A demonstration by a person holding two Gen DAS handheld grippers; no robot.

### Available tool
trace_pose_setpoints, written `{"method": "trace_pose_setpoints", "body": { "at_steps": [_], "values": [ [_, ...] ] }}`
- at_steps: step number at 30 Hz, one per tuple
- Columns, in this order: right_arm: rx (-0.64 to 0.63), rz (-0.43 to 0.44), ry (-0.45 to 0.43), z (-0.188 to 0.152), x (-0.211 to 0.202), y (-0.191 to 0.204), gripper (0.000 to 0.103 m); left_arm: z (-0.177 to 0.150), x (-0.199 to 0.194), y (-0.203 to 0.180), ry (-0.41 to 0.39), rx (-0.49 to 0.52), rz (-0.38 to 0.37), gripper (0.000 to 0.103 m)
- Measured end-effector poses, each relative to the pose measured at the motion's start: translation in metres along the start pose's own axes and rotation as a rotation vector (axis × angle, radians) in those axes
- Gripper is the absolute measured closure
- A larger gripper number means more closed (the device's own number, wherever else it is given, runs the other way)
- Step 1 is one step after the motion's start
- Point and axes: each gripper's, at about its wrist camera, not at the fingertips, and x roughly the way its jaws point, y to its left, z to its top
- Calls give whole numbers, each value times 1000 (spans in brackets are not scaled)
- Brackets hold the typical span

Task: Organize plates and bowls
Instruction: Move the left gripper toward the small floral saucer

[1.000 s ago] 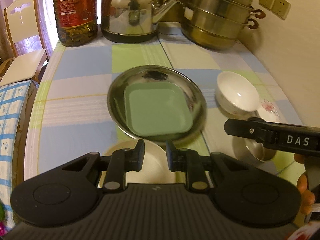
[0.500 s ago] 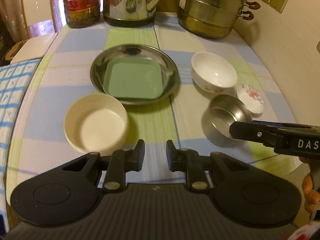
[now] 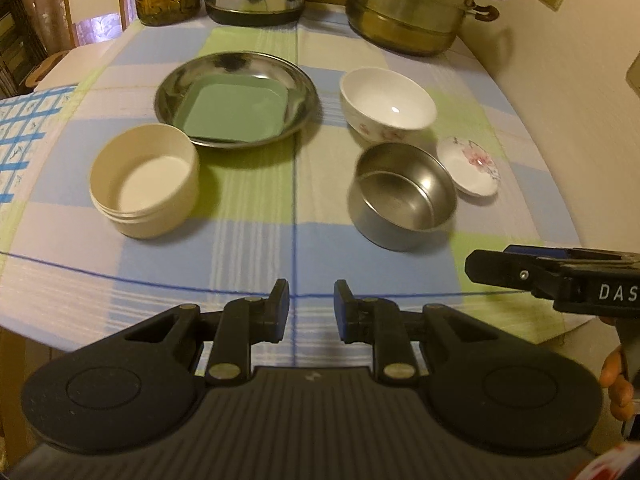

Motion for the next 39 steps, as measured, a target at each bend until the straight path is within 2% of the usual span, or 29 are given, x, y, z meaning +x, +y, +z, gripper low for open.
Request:
{"method": "trace_pose_setpoints", "body": {
  "at_steps": [5, 18, 33, 39],
  "values": [
    [14, -27, 14, -6, -11, -19, 30, -9, 5, -24, 11, 13, -26, 81],
    [53, -179, -7, -19, -38, -69, 30, -14, 22, -80, 34, 91, -110, 81],
    [155, -255, -69, -9, -47, -109, 31, 15, 53, -127, 25, 169, -210, 80],
    [180, -287, -112, 2, -45, -120, 31, 32, 67, -143, -6, 210, -215, 80]
  ]
}}
